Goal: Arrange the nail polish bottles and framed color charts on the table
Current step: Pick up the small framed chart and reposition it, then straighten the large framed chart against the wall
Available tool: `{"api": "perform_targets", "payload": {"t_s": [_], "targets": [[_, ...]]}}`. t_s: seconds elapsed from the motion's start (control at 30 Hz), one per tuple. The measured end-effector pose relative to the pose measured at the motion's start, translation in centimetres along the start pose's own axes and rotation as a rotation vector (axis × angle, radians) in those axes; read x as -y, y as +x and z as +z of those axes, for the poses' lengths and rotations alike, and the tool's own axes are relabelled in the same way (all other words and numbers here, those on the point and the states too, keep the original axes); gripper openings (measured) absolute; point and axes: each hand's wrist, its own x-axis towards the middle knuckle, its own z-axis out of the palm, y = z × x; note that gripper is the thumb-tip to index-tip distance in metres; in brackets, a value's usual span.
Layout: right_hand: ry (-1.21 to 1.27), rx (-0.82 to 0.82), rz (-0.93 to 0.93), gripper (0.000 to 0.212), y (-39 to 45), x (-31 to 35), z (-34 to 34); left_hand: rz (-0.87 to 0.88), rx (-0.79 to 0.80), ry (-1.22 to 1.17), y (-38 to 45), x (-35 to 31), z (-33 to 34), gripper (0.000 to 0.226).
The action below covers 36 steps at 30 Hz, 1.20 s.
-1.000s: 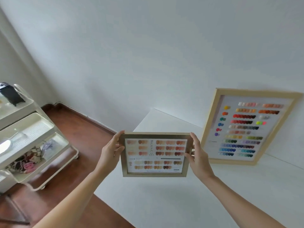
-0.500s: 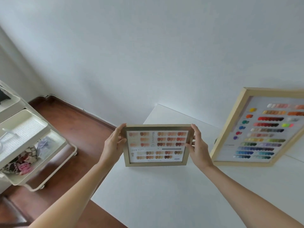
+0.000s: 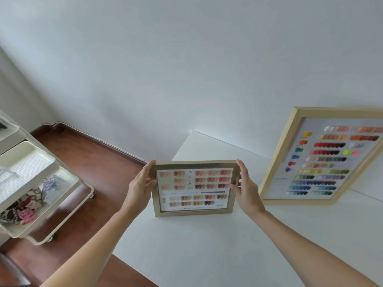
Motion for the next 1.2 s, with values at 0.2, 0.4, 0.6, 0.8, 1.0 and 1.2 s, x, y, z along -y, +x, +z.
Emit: {"api": "perform_targets", "payload": {"t_s": [0.2, 0.4, 0.6, 0.8, 1.0, 1.2], "targets": [[-0.014, 0.022, -0.015, 0.086, -1.0, -0.2, -0.8, 0.019, 0.009, 0.042, -0.6, -0.8, 0.1, 0.078], [-0.026, -0.002, -0.027, 0.091, -1.7, -0.1, -1.7, -0.010, -0.050, 0.106, -1.0, -2.3, 0.3, 0.082], [-0.033, -0.040, -0.042, 0.093, -3.3, -0.9, -3.8, -0.031, -0.140, 0.099, -1.8, -5.7, 0.5, 0.087], [-0.040, -0.078, -0.036, 0.088, -5.8, -2.6, -8.3, 0.124, -0.235, 0.141, -2.4, -12.0, 3.3, 0.076], [-0.079, -0.143, 0.012, 0.077, -9.3, -5.6, -14.8, 0.360, -0.173, 0.128, -3.0, -19.4, 8.8, 0.066], [-0.110, -0.219, 0.054, 0.075, -11.8, -9.3, -20.8, 0.359, -0.024, 0.111, -2.8, -24.1, 15.8, 0.068]]}}
